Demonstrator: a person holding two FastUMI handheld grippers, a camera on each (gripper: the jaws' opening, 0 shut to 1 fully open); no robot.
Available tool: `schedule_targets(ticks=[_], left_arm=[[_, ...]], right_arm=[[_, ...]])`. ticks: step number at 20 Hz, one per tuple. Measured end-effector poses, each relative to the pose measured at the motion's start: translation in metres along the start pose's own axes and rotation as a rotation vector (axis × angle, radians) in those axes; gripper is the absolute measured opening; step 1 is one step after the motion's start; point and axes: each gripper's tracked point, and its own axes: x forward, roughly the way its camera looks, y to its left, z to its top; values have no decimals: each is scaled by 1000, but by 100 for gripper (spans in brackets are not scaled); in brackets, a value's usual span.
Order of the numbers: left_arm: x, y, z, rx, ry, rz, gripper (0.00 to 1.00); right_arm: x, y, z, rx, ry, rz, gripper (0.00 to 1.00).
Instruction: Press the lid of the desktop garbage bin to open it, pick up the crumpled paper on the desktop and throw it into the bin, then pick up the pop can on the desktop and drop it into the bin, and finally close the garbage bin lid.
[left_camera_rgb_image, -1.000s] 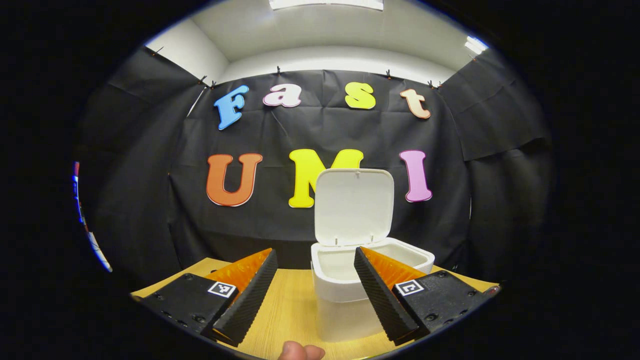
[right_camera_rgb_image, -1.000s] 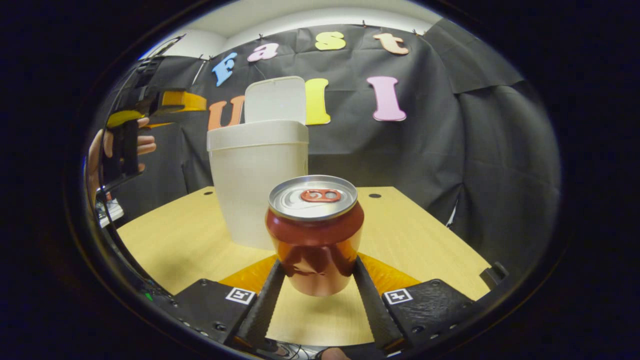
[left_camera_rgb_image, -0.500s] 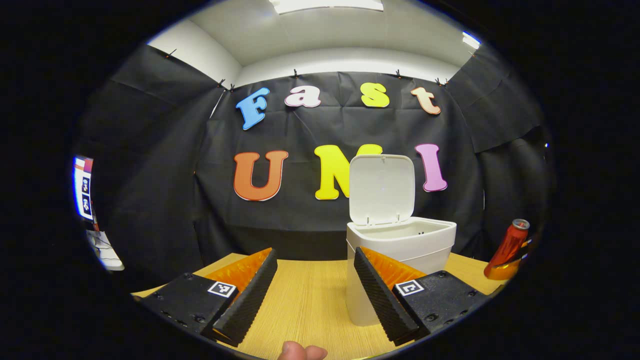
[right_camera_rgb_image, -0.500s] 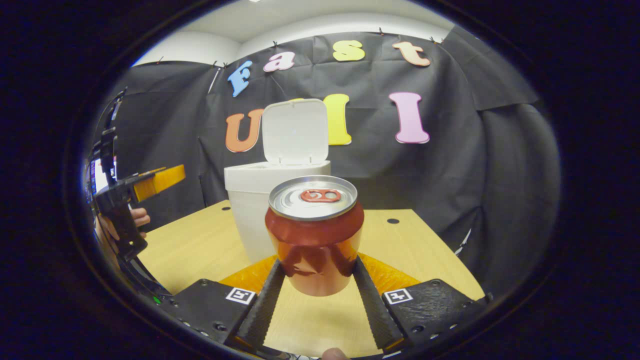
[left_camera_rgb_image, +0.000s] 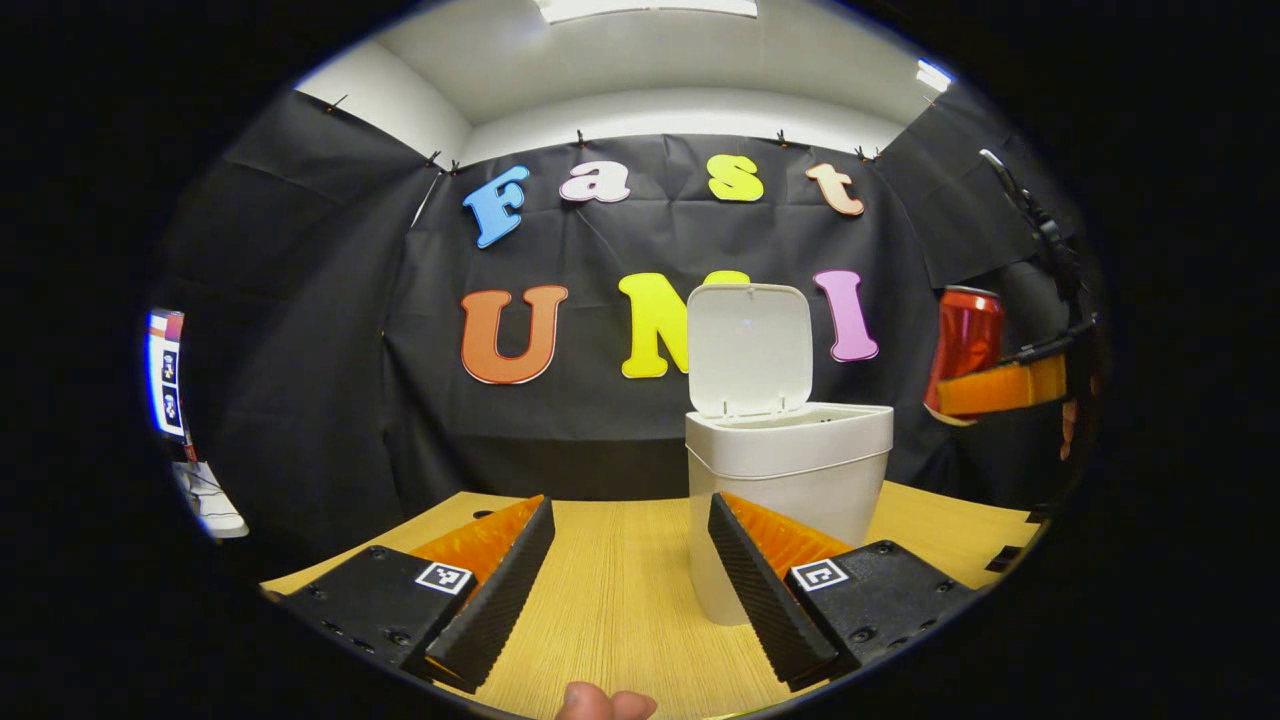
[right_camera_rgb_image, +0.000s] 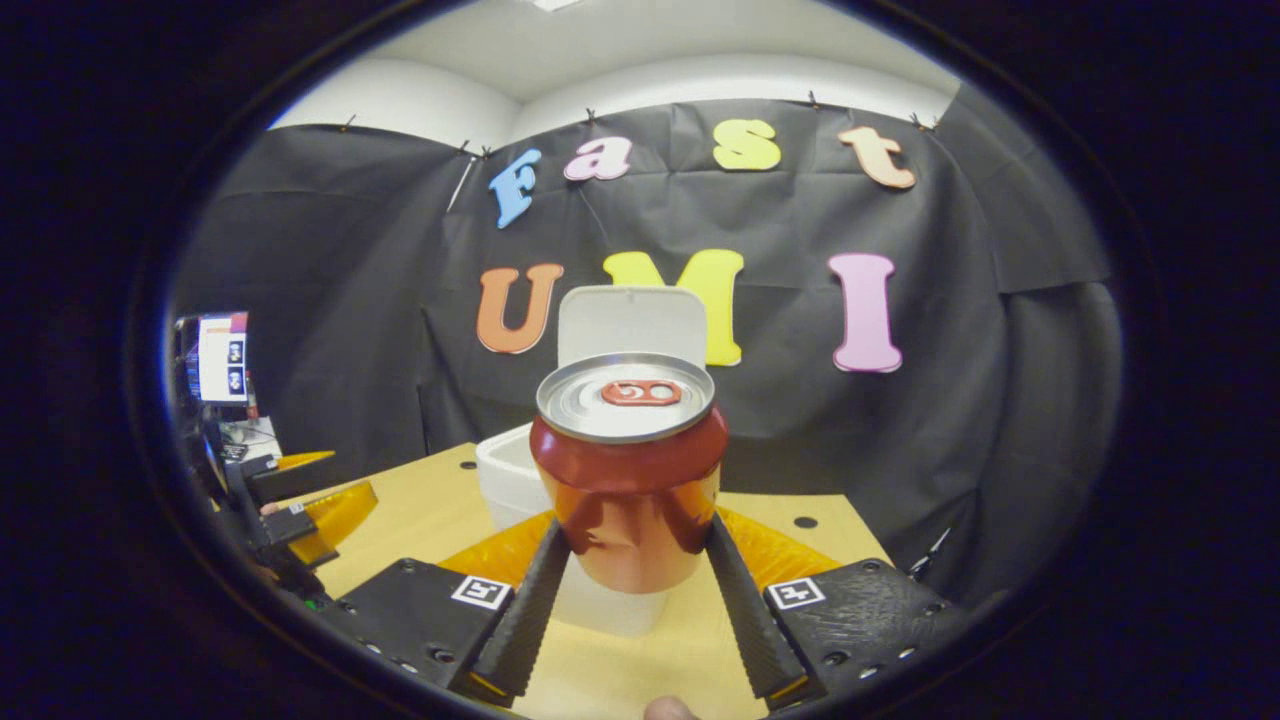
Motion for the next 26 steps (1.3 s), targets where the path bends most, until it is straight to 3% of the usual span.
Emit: schedule_targets(ticks=[5,11,14,26], left_arm=[[-10,6,-5,7,1,-1,99],[-15,8,-8,-9,11,-9,99],[-16,9,-6,-28,5,-17,100],[-15,15,-4,9,-1,-7,100]], right_arm=[[44,25,30,-16,5,30,78],[97,40,34,13,93,34,80],[116,30,40,25,110,-9,78],[160,19,5,94,211,-62,80]])
